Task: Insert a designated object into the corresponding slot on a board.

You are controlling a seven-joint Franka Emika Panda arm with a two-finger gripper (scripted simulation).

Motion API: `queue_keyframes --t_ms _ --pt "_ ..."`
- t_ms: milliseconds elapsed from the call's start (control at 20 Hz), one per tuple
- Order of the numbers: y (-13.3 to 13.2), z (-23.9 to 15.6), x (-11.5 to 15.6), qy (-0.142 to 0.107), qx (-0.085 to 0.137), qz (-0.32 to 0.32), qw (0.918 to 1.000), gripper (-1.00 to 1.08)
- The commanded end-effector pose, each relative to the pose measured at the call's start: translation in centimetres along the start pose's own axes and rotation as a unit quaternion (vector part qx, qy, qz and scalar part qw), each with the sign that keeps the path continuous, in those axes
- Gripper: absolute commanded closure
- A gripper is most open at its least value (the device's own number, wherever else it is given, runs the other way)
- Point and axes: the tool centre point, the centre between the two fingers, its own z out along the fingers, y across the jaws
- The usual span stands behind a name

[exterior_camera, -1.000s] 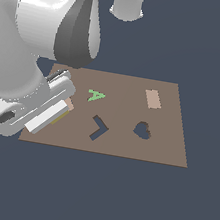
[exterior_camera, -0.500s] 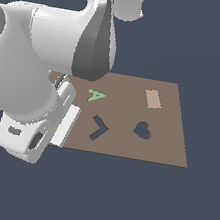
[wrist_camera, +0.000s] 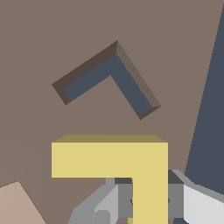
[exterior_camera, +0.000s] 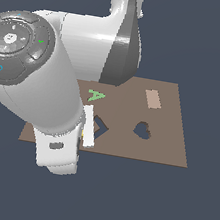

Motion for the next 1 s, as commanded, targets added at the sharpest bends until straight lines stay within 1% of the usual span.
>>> queue_keyframes --t_ms 0,200,500,750,950 --pt "0.3 0.0 1.3 0.0 0.0 -0.054 0.9985 1.08" --pt "0.4 -0.1 3.1 0.0 0.0 -0.129 0.9917 1.08" --pt "0.1 -0.1 5.2 0.0 0.0 -0.215 0.9766 1.08" --pt "-0.3 -0.1 6.4 0.0 0.0 -0.262 0.9651 1.08" --pt "-0.5 -0.1 6.9 0.0 0.001 -0.283 0.959 1.08"
